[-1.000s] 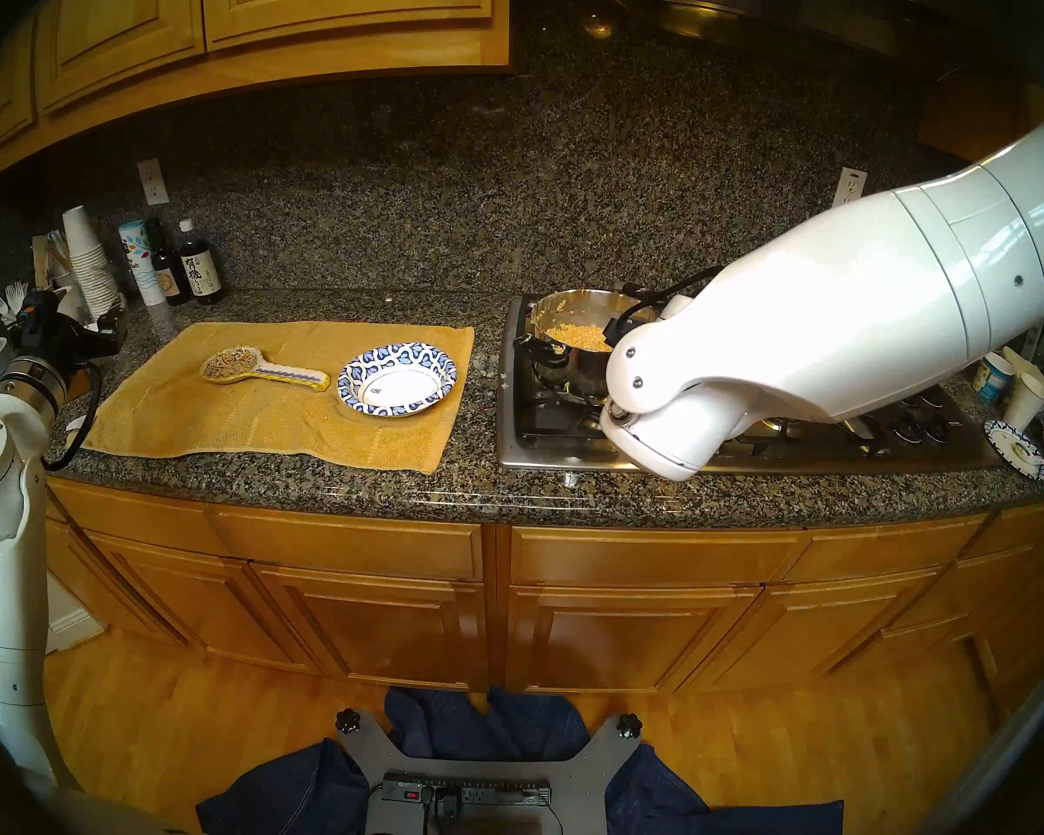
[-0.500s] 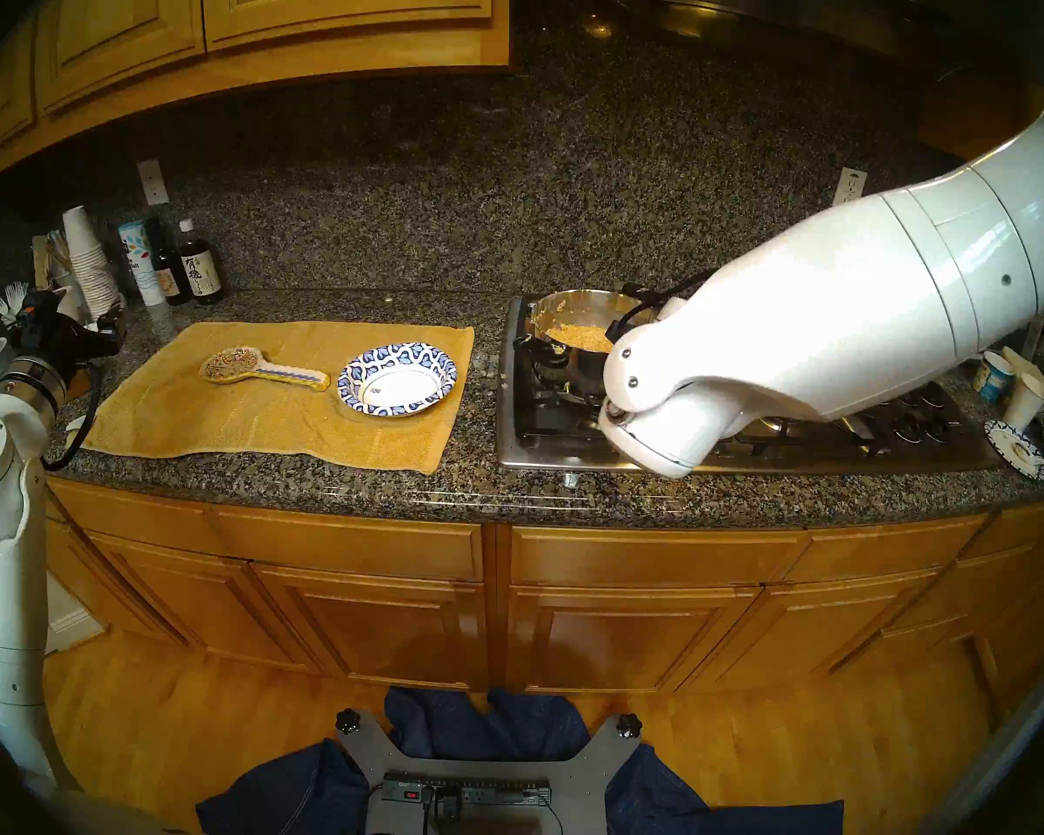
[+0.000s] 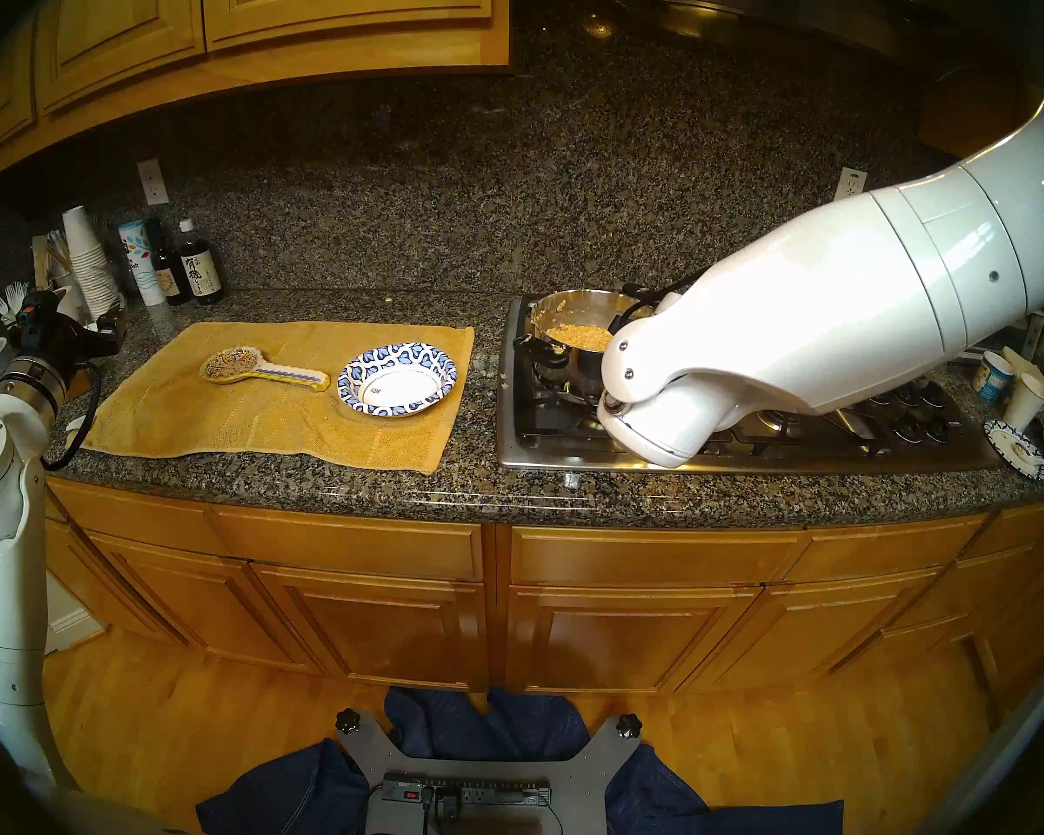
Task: Scoop oatmeal into bowl
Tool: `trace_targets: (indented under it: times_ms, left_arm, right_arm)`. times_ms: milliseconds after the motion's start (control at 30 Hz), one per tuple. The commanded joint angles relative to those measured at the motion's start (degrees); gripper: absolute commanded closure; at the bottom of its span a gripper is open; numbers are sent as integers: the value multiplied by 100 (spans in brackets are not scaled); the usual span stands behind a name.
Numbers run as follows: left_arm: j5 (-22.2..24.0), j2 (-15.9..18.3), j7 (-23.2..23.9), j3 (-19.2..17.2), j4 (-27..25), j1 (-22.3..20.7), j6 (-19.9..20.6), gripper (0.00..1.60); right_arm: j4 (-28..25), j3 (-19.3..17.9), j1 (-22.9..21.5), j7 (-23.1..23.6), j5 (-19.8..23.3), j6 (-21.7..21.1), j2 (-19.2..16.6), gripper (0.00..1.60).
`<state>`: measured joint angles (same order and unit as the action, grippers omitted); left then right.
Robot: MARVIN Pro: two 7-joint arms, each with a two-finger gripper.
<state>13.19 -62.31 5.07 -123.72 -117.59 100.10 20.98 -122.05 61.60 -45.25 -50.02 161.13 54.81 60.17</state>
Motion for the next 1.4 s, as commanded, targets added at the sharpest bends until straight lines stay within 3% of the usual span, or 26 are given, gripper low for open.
trace_targets:
  times_ms: [0,267,667,1100,1200,1233,1267,1367]
  left_arm:
    - [-13,88,1,-59,-163,-99,-93,0]
    - [-2,97,-7,-57,-163,-92,-93,0]
    - [11,108,-21,-55,-164,-84,-95,0]
    - [22,118,-31,-53,-165,-76,-99,0]
    - [25,121,-34,-53,-164,-74,-99,0]
    - [27,122,-36,-53,-164,-73,-99,0]
    - [29,123,-38,-52,-164,-72,-99,0]
    - [31,125,-40,-52,-164,-70,-100,0]
  right_arm:
    - [90,-65,-222,-341,-42,19,-59,0]
    - [92,-56,-228,-344,-33,19,-93,0]
    - [622,-38,-102,-259,-121,19,16,0]
    - [608,-63,48,-361,-19,19,46,6]
    - [603,-60,76,-360,-2,19,36,21]
    - [605,-60,87,-363,8,19,33,43]
    - [608,-55,109,-360,18,19,28,87]
    - [612,-48,146,-352,26,19,16,99]
